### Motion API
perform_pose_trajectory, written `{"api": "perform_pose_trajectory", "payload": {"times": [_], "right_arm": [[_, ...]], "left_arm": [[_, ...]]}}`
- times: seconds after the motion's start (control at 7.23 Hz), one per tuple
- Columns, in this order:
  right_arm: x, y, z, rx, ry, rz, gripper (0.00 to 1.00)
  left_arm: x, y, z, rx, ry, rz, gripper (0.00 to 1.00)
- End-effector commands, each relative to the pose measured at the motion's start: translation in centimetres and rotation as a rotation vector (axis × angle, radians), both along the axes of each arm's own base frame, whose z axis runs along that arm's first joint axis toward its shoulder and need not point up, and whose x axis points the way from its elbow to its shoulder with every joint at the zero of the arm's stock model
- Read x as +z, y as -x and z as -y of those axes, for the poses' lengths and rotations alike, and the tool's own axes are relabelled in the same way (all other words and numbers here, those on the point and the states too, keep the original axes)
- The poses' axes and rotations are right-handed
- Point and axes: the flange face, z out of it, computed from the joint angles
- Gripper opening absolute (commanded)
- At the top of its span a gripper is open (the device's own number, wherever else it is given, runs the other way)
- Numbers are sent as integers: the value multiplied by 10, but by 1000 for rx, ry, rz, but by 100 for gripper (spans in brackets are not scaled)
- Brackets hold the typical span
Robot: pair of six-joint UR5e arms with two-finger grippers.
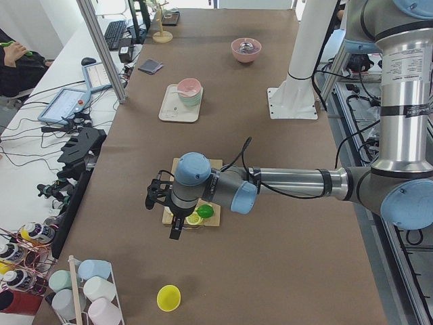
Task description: Stack pink bowl on green and place spoon
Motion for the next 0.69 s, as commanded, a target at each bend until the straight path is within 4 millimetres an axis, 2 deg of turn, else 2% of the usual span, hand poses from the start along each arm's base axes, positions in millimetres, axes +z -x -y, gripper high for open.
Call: {"api": "perform_pose_trajectory", "payload": {"times": [0.0,0.55], "right_arm": [[-7,0,0,3,-11,0,100],[-16,0,0,4,-29,0,100]], "left_arm": [[5,0,-3,1,8,1,98],[6,0,-3,1,12,1,98]]}}
